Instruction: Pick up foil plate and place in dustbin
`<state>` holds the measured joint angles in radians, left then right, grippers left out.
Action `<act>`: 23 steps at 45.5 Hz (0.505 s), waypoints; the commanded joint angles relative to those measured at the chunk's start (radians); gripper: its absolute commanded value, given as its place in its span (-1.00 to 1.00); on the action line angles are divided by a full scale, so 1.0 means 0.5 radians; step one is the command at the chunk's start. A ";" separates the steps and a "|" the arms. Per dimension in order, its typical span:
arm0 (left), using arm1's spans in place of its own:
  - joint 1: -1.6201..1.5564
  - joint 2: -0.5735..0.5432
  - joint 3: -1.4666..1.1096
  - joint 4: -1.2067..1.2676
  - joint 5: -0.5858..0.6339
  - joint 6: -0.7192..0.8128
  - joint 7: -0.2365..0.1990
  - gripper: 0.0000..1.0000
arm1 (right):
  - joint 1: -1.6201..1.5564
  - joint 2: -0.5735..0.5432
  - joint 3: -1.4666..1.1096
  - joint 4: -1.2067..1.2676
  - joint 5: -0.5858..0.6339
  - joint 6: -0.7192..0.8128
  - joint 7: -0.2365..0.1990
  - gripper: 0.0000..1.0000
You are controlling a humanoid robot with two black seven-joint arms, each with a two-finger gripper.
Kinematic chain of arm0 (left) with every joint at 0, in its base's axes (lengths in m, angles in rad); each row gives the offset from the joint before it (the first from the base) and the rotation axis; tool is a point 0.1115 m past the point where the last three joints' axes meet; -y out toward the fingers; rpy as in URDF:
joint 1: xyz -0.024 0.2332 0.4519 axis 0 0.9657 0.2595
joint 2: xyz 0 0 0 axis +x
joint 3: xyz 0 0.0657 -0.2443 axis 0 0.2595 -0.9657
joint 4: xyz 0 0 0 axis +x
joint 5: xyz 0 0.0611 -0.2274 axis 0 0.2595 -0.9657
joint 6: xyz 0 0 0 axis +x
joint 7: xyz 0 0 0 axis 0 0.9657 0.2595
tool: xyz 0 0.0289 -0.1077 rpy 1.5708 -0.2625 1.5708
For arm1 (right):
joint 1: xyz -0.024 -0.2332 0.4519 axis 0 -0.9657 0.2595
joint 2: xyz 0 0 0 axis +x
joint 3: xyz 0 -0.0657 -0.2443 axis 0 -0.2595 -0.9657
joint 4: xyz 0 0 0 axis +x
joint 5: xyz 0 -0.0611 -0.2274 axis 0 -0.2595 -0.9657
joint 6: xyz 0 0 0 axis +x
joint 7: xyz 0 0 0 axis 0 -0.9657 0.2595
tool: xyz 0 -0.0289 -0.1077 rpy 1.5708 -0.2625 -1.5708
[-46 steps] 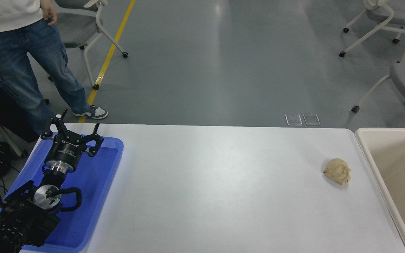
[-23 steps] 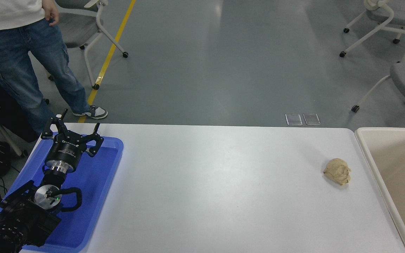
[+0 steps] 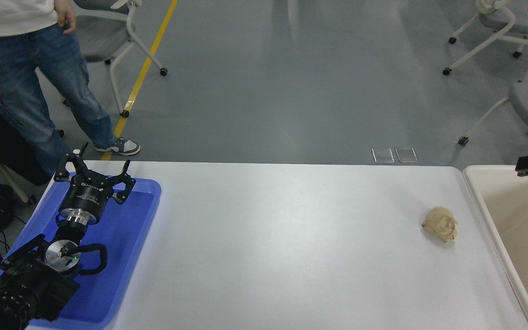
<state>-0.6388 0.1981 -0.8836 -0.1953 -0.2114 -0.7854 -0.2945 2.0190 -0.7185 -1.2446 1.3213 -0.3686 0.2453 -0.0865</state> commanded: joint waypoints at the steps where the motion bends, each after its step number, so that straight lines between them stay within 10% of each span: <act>1: 0.001 0.003 0.000 0.001 -0.001 0.000 0.000 1.00 | 0.692 0.323 -0.241 0.487 0.124 0.171 0.004 1.00; 23: 0.001 0.003 0.000 0.001 -0.001 0.000 0.000 1.00 | 1.180 0.498 -0.076 0.662 0.160 0.939 0.004 1.00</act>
<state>-0.6382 0.1994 -0.8836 -0.1949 -0.2117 -0.7854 -0.2947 2.4865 -0.4998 -1.3236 1.5788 -0.3079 0.5417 -0.0847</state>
